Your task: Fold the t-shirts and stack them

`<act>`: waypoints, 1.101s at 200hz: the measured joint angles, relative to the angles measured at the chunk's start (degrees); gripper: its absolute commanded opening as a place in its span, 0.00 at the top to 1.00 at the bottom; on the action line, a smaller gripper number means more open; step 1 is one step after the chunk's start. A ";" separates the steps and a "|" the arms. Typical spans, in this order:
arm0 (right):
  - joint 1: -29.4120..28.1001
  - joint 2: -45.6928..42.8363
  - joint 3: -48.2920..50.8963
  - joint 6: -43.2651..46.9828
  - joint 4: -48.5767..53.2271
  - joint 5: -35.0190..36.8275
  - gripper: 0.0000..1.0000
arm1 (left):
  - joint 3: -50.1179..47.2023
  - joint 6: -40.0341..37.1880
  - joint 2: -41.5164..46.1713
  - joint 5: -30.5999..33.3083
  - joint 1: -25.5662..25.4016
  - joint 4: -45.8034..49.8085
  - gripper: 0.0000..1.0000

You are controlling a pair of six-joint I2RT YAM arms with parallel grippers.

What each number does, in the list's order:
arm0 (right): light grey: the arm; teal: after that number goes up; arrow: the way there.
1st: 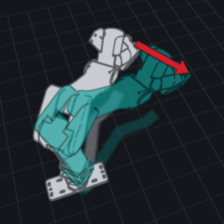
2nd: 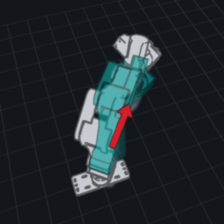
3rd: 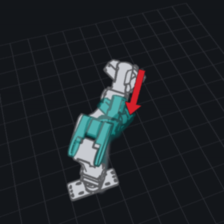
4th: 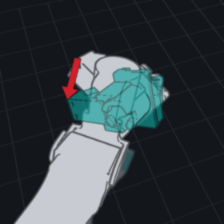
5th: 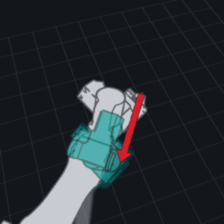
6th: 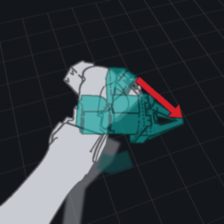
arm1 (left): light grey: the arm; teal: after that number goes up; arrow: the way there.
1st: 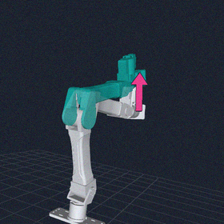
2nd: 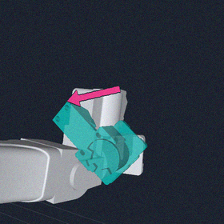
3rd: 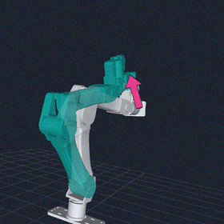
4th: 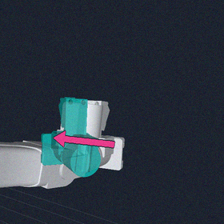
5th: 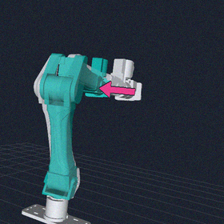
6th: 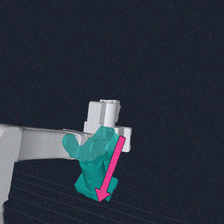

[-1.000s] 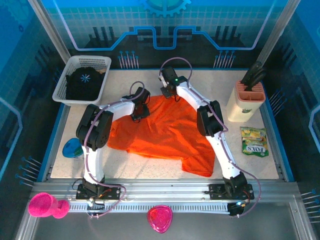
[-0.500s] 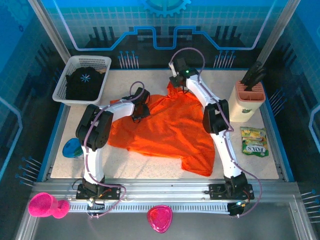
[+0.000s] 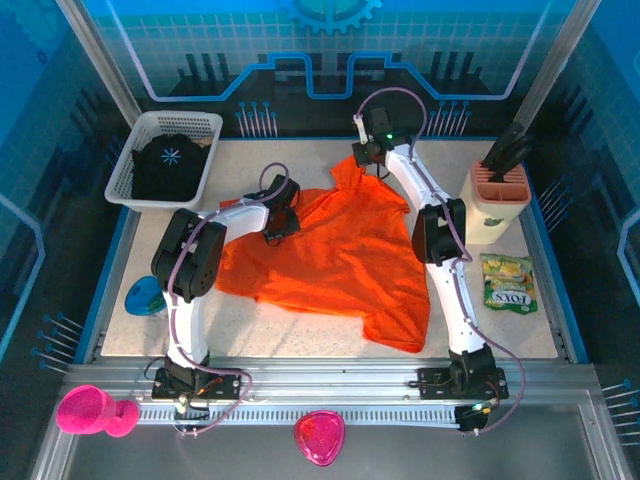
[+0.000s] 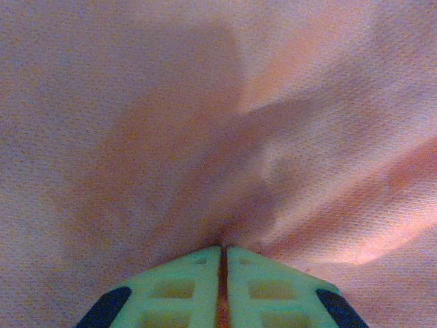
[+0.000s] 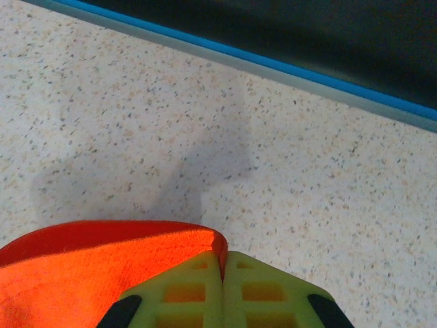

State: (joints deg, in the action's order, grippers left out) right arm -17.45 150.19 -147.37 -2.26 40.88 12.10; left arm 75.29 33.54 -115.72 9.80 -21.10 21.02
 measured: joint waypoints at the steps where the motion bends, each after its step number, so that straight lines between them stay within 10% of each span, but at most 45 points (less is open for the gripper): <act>1: 0.02 0.22 -0.22 0.11 -0.02 0.09 1.00 | 0.00 0.00 0.00 -0.02 0.00 0.00 0.89; 143: 1.40 10.80 -2.21 16.98 -29.40 8.28 1.00 | 8.52 -2.62 -5.01 -2.21 0.20 4.46 0.88; 180: 1.38 10.80 -0.50 20.02 -35.10 9.64 0.40 | 9.57 -3.50 -5.73 -2.19 0.09 4.48 0.88; 220: 1.64 7.63 8.11 17.35 -34.77 10.82 0.34 | 9.77 -3.67 -5.66 -1.70 -0.17 4.96 0.88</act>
State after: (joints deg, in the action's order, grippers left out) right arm -15.81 157.82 -139.26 15.09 6.11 22.92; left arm 85.06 29.87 -121.38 8.10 -21.28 25.98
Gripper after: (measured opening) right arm 0.662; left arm 0.117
